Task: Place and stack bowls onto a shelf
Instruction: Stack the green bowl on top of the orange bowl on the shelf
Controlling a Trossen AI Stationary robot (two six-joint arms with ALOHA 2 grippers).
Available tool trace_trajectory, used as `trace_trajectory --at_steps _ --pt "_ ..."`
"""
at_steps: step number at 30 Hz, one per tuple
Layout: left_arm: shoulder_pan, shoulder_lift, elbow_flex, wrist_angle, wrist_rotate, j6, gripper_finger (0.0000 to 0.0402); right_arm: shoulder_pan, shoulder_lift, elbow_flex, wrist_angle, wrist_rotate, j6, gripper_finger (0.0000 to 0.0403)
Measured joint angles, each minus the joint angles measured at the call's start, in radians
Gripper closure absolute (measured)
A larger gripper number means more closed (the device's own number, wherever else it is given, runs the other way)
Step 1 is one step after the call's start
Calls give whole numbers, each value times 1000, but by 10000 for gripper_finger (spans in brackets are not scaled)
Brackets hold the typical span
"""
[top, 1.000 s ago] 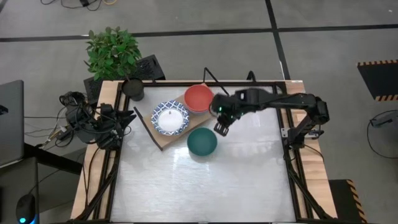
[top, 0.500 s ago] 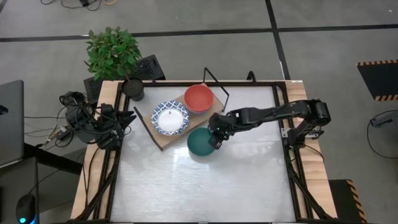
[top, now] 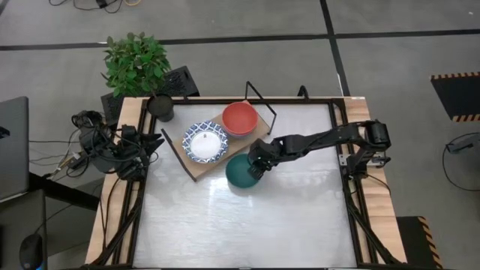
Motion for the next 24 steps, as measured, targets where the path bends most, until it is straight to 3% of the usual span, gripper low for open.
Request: trace_trajectory --at_steps 7,14,24 --pt "0 0 0 0 -2 -1 251 0 58 1 -1 -2 44 255" --pt "0 0 0 0 2 -1 251 1 49 2 -12 -8 69 379" --pt "0 0 0 0 2 -1 251 3 -75 1 -11 -65 60 378"
